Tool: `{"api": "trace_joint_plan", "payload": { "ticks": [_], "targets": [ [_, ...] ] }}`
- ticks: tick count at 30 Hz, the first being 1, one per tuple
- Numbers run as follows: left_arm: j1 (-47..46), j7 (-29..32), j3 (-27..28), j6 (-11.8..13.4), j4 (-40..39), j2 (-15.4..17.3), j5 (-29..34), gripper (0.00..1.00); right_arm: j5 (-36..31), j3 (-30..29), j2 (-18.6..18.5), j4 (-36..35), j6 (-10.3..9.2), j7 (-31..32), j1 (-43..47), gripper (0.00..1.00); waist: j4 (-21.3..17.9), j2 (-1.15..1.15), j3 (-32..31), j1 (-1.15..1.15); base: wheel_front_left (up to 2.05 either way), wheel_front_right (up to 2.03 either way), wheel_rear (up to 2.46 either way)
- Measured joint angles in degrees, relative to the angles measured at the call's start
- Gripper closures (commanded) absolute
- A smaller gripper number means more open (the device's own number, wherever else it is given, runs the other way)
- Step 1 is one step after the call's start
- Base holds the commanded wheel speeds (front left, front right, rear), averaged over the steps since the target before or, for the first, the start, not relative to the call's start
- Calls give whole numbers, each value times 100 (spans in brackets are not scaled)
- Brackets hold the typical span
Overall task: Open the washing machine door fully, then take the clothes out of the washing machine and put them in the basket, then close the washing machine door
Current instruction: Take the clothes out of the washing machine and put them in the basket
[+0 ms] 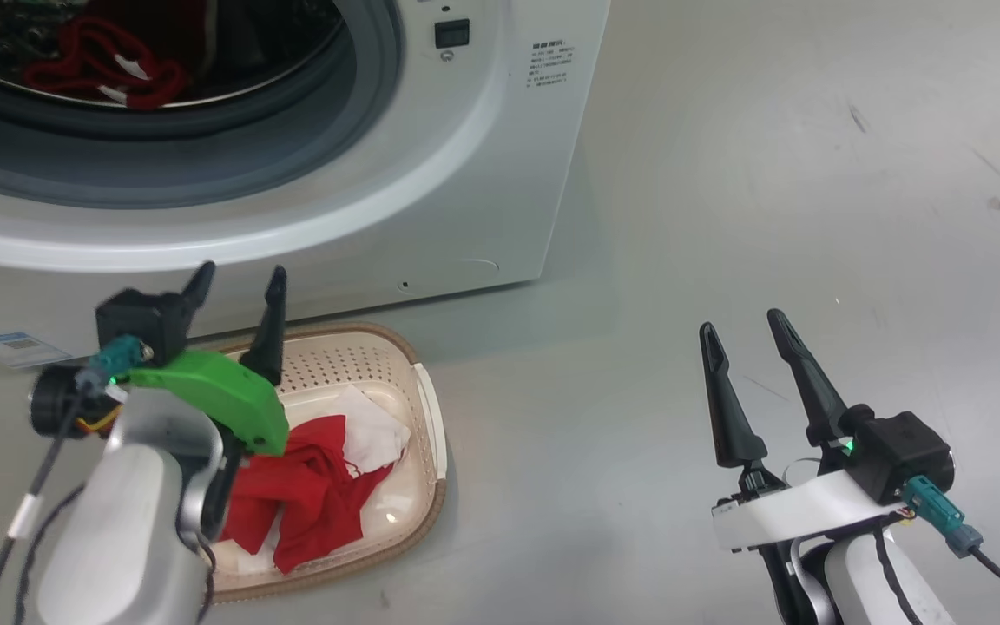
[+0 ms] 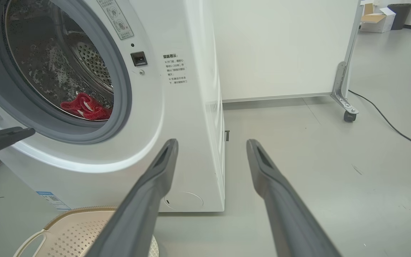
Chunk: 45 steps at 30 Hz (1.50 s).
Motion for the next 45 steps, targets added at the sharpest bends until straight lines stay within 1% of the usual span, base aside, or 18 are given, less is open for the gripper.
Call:
{"api": "trace_joint_plan", "payload": {
  "ticks": [1, 3, 7, 8, 11, 14, 17, 23, 24, 30, 32, 36, 39, 45],
  "targets": [
    [-160, 65, 20, -2, 20, 67, 38, 0, 31, 16, 0, -16, -40, 0, -52, 0, -31, 0, 81, 0, 0, 0, 0],
    [-501, 188, 77, -37, 53, 204, 71, 0, 110, 31, -1, -80, -47, 0, -144, 0, -93, 0, 238, 0, 0, 0, 0],
    [-1148, 505, 88, -107, 165, 463, 189, 0, 225, 45, -1, -177, -140, 0, -357, 0, -217, 0, 562, 0, 0, 0, 0],
    [-1148, 505, 88, -107, 165, 463, 189, 0, 225, 45, -1, -177, -140, 0, -357, 0, -217, 0, 562, 0, 0, 0, 0],
    [-1545, 762, 126, -135, 259, 620, 201, 0, 339, 92, -4, -205, -146, 0, -521, 0, -310, 0, 796, 0, 0, 0, 0],
    [-1907, 1046, 192, -181, 377, 824, 216, 0, 483, 171, -5, -235, -196, 0, -655, 0, -411, 0, 1010, 0, 0, 0, 0],
    [-2281, 1339, 235, -190, 476, 1012, 227, 0, 571, 274, -7, -241, -198, 0, -754, 0, -519, 0, 1203, 0, 0, 0, 0],
    [-2934, 1861, 355, -286, 609, 1439, 236, 0, 801, 558, -8, -241, -202, 0, -901, 0, -763, 0, 1515, 1, 0, 0, 0],
    [-3030, 1935, 377, -288, 628, 1514, 237, 0, 854, 594, -8, -241, -235, 0, -920, 0, -809, 0, 1559, 1, 0, 0, 0],
    [-3576, 2366, 481, -357, 712, 1811, 237, 0, 1035, 681, -8, -266, -266, 0, -1032, 0, -1046, 0, 1830, 1, 0, 0, 0],
    [-3770, 2466, 513, -357, 726, 1926, 245, 0, 1184, 684, -7, -287, -298, 0, -1075, 0, -1117, 0, 1919, 1, 0, 0, 0],
    [-4085, 2648, 595, -357, 802, 2012, 246, 0, 1226, 693, -7, -323, -300, 0, -1164, 0, -1225, 0, 2103, 1, 0, 0, 0],
    [-4192, 2800, 641, -346, 918, 2129, 294, 0, 1266, 705, -7, -332, -341, 0, -1252, 0, -1292, 0, 2229, 1, 0, 0, 0],
    [-4341, 3005, 645, -222, 1168, 2381, 571, 0, 1295, 722, -5, -330, -342, 0, -1399, 0, -1391, 0, 2426, 1, 0, 0, 0]
  ]
}}
